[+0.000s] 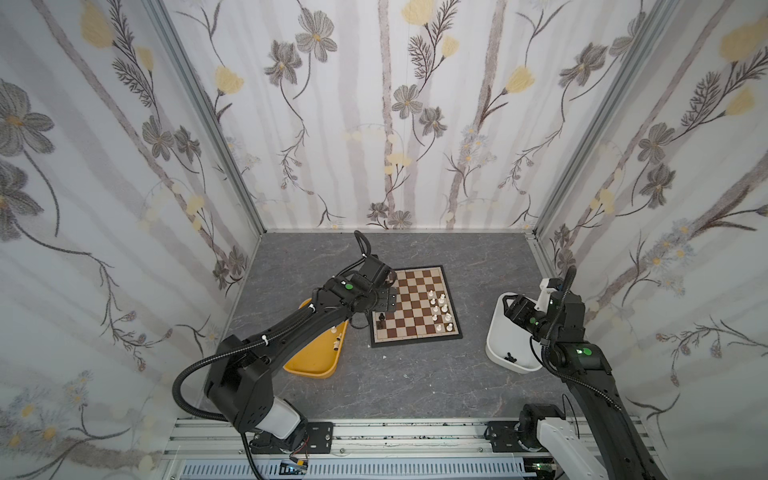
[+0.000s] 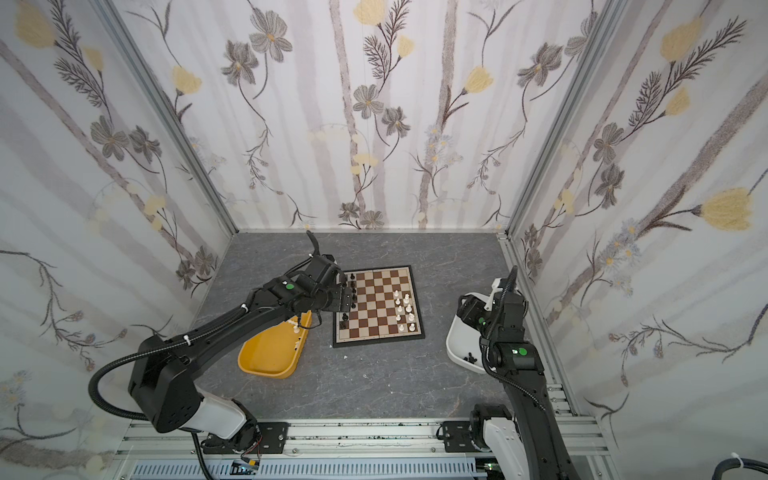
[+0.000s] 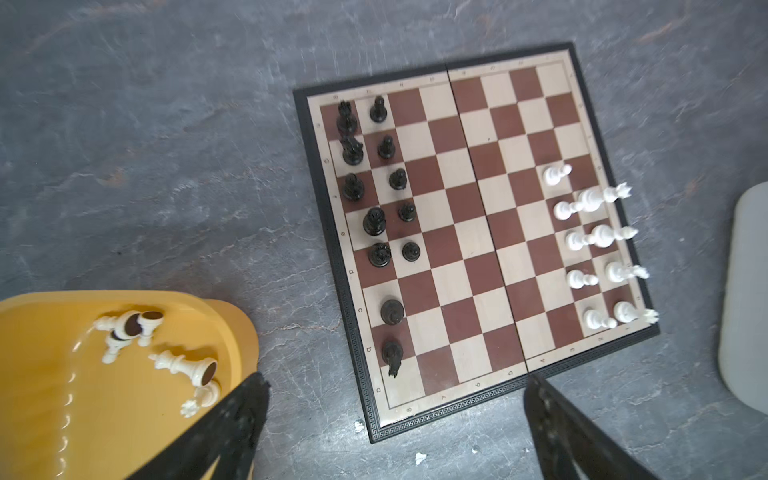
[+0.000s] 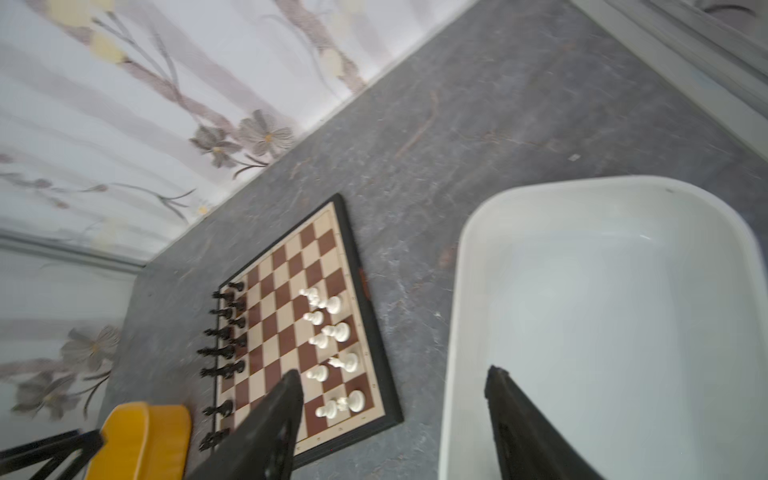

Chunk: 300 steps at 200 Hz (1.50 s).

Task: Set up the chess pieces on the board

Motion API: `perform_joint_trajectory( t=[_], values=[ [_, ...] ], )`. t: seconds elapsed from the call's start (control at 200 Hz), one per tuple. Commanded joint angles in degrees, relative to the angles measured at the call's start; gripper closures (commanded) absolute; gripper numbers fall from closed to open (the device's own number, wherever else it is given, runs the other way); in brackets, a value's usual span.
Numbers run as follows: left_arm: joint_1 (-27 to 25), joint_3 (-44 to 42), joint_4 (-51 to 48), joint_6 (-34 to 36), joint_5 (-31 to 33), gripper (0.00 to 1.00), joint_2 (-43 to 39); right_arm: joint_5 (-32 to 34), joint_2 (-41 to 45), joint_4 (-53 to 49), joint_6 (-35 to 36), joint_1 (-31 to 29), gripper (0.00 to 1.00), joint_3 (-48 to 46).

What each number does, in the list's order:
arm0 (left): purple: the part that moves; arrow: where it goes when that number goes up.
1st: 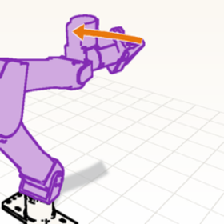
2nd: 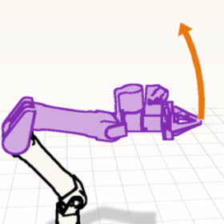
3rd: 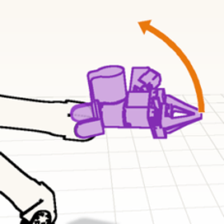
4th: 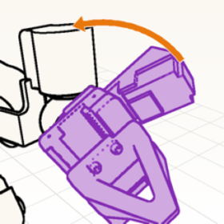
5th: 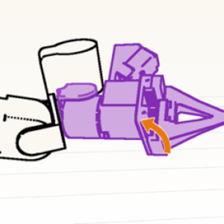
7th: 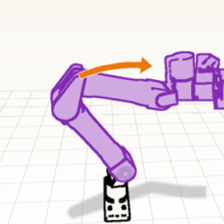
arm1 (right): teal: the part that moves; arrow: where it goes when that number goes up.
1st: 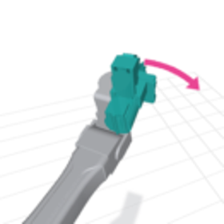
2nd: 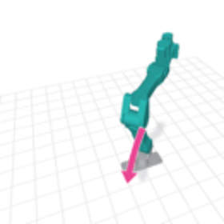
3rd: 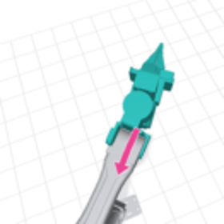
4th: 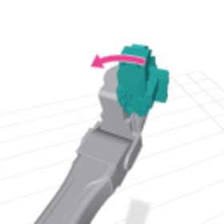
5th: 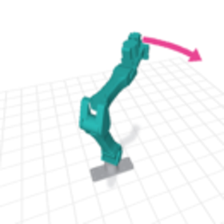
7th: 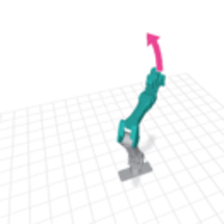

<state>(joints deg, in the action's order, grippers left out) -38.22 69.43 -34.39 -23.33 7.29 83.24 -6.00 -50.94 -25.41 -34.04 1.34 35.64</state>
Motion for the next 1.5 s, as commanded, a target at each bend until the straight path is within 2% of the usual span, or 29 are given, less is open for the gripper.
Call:
perform_joint_trajectory(
  t=[0.0, 0.035, 0.085, 0.165, 0.235, 0.345, 0.585, 0.674, 0.834, 0.914, 1.039, 1.224, 1.494],
  values=[
    [1.0, -3.2, 3.7, 3.9, -2.4, 0.00, -3.9, 2.5, 1.1, -7.5, -3.6, 1.8, 0.51, -4.5],
    [1.1, -4.4, 5.1, 4.7, -3.6, 0.00, -5.0, 0.8, 0.1, -6.8, -3.9, 2.2, 0.59, -6.1],
    [1.5, -5.5, 5.8, 5.2, -5.2, 0.00, -5.7, -2.3, -1.8, -5.3, -4.1, 2.2, 0.64, -7.8],
    [1.9, -7.0, 7.1, 5.4, -6.8, 0.00, -5.9, -5.7, -5.4, -1.5, -4.2, 1.8, 0.62, -10.0],
    [2.1, -8.0, 7.9, 5.1, -7.3, 0.00, -5.5, -5.4, -8.4, 1.6, -4.1, 1.0, 0.60, -10.6],
    [2.3, -8.7, 8.6, 5.2, -7.8, 0.00, -5.2, -7.3, -13.0, 6.8, -5.3, 0.9, 0.67, -10.5],
    [2.9, -10.2, 10.3, 5.1, -8.6, 0.00, -6.1, -12.1, -27.1, 18.4, -7.7, 0.7, 0.67, -5.0],
    [3.0, -10.6, 10.6, 5.2, -8.5, 0.00, -6.6, -12.7, -31.7, 21.6, -8.7, 0.9, 0.65, -2.0],
    [3.0, -11.1, 11.0, 5.2, -8.2, 0.00, -7.0, -12.0, -38.7, 25.6, -9.1, 2.6, 0.49, 4.4],
    [3.0, -11.0, 11.0, 5.2, -8.3, 0.00, -6.9, -13.7, -42.9, 27.9, -8.5, 4.4, 0.46, 6.8],
    [3.2, -11.0, 10.9, 5.3, -8.3, 0.00, -6.7, -11.4, -45.9, 25.6, -6.5, 7.4, 0.47, 12.2],
    [3.2, -11.2, 11.1, 5.3, -8.1, 0.00, -7.0, -1.7, -44.6, 18.4, -2.6, 9.5, 0.49, 14.7],
    [3.5, -10.8, 11.4, 5.2, -8.8, 0.00, -6.4, -1.7, -44.4, 18.0, -0.4, 14.3, 0.47, 14.0]
  ],
)
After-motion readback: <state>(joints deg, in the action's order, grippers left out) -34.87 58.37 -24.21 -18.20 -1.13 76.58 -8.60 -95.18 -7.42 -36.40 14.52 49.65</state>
